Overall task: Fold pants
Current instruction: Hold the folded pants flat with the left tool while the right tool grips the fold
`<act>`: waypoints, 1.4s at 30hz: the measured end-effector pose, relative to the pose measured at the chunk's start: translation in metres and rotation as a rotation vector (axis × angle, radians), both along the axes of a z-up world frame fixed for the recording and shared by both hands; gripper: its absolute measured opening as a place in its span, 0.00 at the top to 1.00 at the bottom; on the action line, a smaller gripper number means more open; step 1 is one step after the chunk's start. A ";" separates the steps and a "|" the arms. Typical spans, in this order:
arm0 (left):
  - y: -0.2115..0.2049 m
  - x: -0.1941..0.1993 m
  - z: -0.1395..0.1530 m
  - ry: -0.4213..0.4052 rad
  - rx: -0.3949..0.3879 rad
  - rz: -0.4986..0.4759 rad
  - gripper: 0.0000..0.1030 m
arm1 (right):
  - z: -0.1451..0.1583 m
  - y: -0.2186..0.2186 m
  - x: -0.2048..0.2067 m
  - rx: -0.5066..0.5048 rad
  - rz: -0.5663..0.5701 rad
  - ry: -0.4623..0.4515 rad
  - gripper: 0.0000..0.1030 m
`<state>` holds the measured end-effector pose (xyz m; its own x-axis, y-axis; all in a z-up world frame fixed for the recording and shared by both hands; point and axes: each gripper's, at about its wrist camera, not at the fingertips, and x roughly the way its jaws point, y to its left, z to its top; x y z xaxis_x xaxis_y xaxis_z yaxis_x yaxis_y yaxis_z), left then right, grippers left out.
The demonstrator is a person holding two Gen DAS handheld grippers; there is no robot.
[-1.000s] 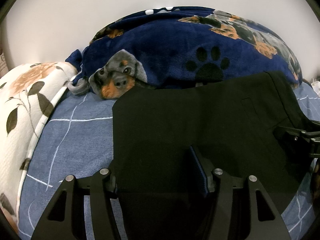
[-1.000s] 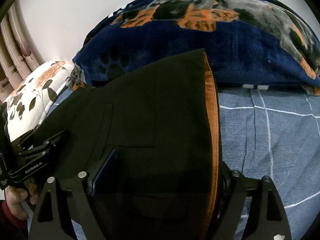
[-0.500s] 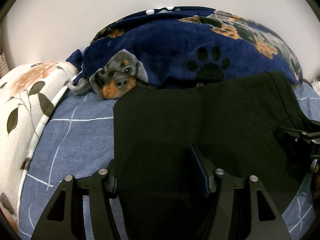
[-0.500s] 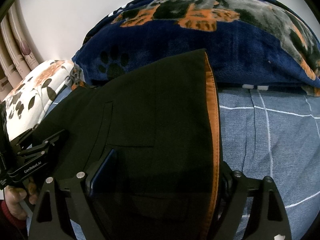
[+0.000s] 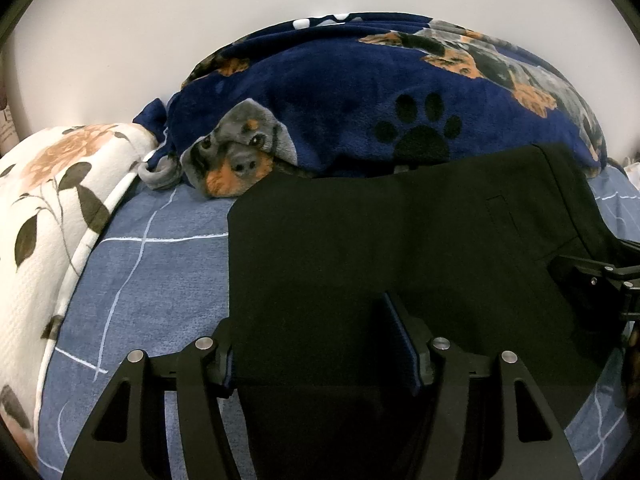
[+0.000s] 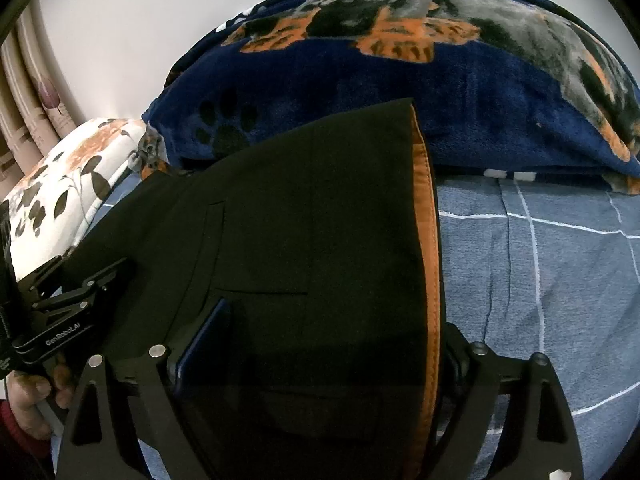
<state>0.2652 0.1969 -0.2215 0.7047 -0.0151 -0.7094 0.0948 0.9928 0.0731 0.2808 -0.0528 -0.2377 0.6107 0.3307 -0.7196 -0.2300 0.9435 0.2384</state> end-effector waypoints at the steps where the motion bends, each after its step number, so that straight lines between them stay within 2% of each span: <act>1: 0.000 0.000 0.000 0.000 0.000 0.000 0.41 | 0.000 0.001 0.001 -0.001 0.001 0.000 0.15; 42: -0.001 0.001 0.000 0.000 0.004 0.005 0.37 | -0.001 0.002 0.007 -0.021 0.004 0.005 0.09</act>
